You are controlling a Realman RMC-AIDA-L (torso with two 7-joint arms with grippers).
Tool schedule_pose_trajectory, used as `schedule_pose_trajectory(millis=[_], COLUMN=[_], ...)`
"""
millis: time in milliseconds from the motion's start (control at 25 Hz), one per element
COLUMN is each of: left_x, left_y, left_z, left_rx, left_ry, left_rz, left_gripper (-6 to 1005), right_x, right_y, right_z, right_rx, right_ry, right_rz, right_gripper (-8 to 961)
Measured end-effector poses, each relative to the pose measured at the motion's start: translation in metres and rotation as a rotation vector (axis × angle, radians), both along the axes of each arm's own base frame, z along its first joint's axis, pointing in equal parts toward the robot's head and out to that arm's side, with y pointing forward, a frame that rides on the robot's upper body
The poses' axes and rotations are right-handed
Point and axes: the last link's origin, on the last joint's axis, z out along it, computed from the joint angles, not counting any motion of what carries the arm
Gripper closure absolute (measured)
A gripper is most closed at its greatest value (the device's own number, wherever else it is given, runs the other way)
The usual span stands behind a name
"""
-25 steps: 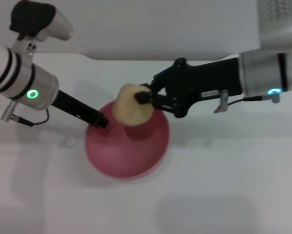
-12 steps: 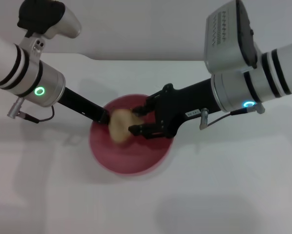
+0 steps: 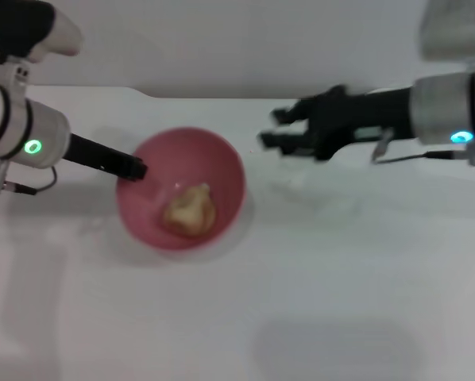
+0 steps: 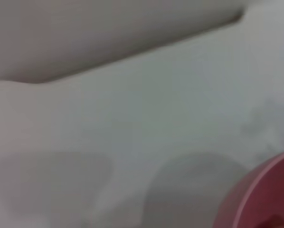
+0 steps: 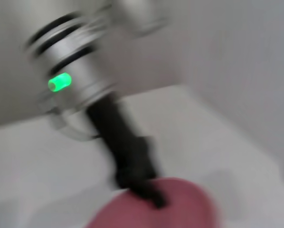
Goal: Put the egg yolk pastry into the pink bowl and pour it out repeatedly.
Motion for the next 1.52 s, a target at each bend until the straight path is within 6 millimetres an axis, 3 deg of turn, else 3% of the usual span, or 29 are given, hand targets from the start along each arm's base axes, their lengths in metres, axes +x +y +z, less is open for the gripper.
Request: schedule_pose_trajectory(millis=[120,360,520,600,800,1120,1320,1520], left_x=[-0.007,-0.004,0.003,0.014,0.043,0.058,0.062,0.06], left_y=[-0.001,-0.019,-0.031,-0.039,-0.056,-0.093,-0.098,-0.096], left_z=[0.012,0.025,0.014,-0.002,-0.034,-0.084,-0.083,-0.087], left_rx=[0.096,0.325,0.421,0.453,0.593,0.832,0.971,0.935], left_ry=[-0.029,-0.068,0.011,0.05,0.136,0.507,0.711,0.795], left_rz=[-0.015,-0.231,-0.393,-0.498,-0.742,-1.204,-1.387,-1.444], left_gripper=[997,997,997,997,997,997,997,997], right_x=[0.028,0.085,0.11,0.117,0.123,0.121,0.117,0.117], right_y=[0.008,0.007,0.001,-0.001,-0.002,-0.002,0.001,0.001], right_z=[0.015,0.036,0.043,0.047,0.049,0.05,0.05,0.05], right_rx=[0.083,0.192,0.243,0.261,0.276,0.279,0.279,0.279], right_ry=[0.054,0.14,0.167,0.179,0.198,0.222,0.225,0.225], right_rz=[-0.126,-0.35,-0.443,-0.469,-0.495,-0.496,-0.489,-0.486], right_gripper=[538,537,537,537,536,535,535,534])
